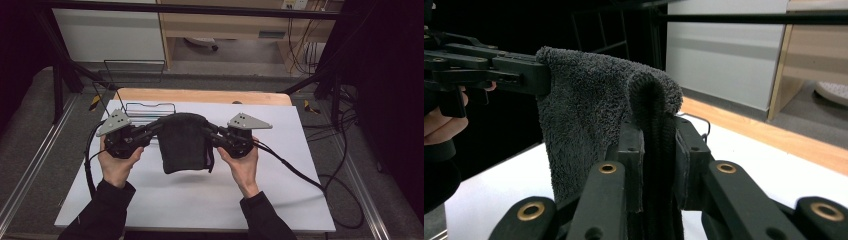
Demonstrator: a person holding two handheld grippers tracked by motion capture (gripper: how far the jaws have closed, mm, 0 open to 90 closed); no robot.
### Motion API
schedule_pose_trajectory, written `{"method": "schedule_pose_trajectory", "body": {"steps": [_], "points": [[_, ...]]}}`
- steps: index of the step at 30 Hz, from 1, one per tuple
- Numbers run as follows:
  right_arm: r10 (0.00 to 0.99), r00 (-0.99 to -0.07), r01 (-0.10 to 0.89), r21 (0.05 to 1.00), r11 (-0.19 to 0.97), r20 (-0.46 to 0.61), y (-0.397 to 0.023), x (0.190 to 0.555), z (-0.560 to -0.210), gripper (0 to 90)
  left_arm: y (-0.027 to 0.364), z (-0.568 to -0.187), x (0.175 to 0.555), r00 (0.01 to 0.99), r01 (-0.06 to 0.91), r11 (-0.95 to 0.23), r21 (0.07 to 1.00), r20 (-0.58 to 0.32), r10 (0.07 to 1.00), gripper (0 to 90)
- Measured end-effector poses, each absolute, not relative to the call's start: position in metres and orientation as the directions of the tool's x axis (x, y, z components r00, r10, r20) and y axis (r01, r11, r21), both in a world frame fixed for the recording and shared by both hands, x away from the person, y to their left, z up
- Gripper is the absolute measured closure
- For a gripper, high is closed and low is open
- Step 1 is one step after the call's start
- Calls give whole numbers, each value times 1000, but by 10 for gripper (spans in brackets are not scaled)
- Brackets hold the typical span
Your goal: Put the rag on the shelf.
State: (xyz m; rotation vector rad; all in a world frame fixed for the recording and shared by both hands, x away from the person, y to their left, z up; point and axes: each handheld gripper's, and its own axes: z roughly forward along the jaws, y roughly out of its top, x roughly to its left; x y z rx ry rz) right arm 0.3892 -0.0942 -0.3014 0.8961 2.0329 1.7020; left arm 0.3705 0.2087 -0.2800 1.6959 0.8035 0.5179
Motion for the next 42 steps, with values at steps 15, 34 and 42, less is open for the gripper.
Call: {"method": "schedule_pose_trajectory", "body": {"steps": [15, 34, 42], "points": [[679, -729, 159, 987, 39, 91, -76, 391, -268, 779, 219, -251, 378, 655, 178, -76, 981, -60, 753, 818], [662, -749, 46, 999, 27, 17, -35, 397, -214, 781, 256, -201, 379, 599, 82, -21, 996, -33, 800, 819], [659, -752, 13, 1000, 22, -5, -18, 406, -197, 782, 272, -186, 384, 577, 53, 6, 999, -35, 816, 819]]}}
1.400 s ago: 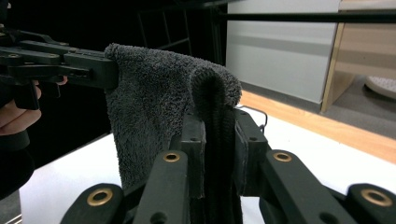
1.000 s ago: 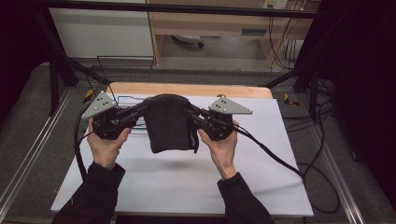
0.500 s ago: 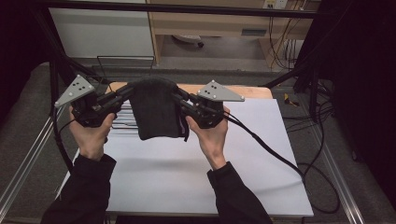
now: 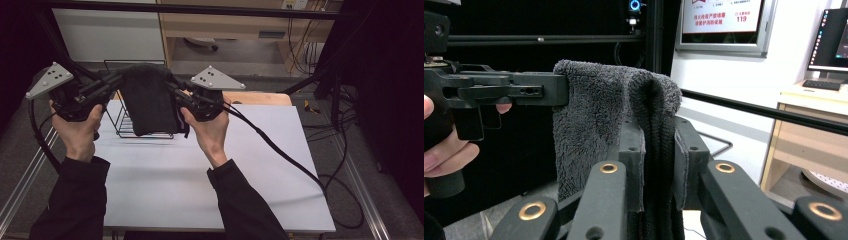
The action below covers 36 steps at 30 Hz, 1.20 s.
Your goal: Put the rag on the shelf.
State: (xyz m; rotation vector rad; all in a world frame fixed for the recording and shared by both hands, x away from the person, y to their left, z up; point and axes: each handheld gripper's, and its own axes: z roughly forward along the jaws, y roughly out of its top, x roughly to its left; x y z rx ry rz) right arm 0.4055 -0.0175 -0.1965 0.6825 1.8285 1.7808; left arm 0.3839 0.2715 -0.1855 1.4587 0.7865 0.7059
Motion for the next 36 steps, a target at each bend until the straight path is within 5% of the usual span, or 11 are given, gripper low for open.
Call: {"method": "schedule_pose_trajectory", "body": {"steps": [36], "points": [[664, -740, -133, 991, 13, -108, 46, 455, -114, 784, 324, -110, 427, 478, -25, 107, 994, -82, 874, 820]]}}
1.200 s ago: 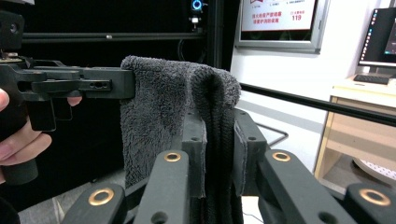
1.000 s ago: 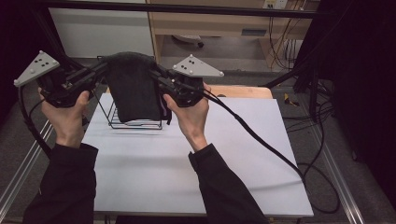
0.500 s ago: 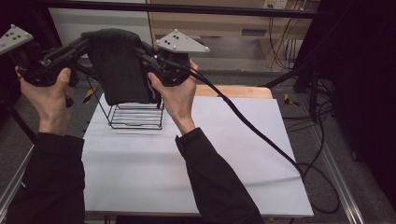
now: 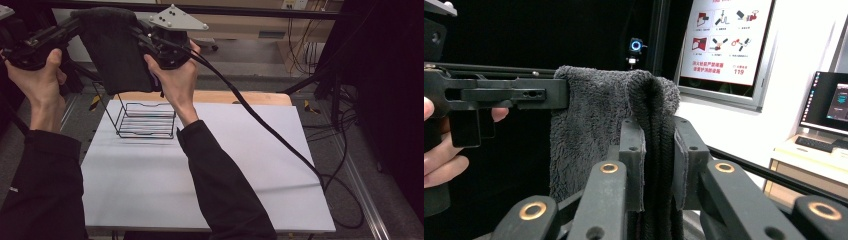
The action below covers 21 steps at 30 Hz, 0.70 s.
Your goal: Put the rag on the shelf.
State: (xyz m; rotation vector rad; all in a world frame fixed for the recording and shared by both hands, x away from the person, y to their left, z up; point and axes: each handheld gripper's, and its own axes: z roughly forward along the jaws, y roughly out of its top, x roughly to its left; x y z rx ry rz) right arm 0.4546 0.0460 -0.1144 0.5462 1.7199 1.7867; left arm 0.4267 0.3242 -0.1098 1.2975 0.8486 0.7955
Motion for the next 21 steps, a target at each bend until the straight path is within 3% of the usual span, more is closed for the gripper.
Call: {"method": "schedule_pose_trajectory", "body": {"steps": [21], "points": [[666, -739, -139, 990, 0, -103, 69, 499, -104, 784, 337, -94, 468, 399, -25, 75, 997, -59, 915, 820]]}}
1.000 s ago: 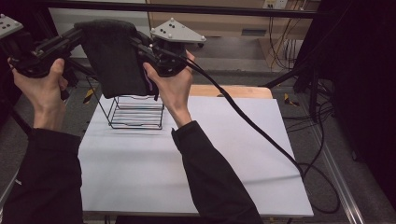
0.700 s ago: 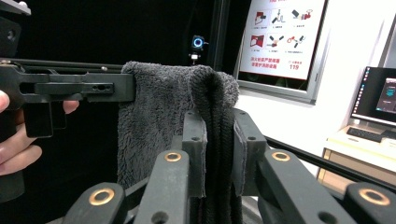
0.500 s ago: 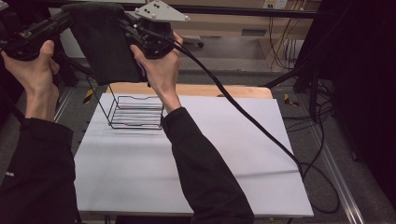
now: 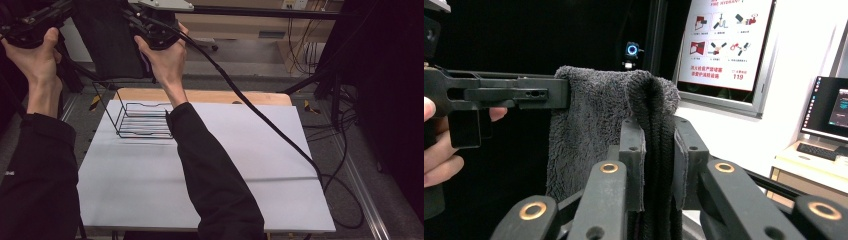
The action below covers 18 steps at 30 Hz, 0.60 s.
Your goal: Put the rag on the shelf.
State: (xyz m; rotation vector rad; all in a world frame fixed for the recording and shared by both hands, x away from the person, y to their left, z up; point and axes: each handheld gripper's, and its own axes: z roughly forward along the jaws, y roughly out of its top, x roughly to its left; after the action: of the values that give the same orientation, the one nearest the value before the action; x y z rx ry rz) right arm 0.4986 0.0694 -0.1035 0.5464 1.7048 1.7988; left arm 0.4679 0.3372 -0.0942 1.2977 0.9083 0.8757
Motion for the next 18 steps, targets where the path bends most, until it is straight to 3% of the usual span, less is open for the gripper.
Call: {"method": "schedule_pose_trajectory", "body": {"steps": [18], "points": [[681, -727, -89, 995, 35, -89, 74, 533, -125, 785, 342, -125, 503, 410, 6, 66, 998, -63, 910, 819]]}}
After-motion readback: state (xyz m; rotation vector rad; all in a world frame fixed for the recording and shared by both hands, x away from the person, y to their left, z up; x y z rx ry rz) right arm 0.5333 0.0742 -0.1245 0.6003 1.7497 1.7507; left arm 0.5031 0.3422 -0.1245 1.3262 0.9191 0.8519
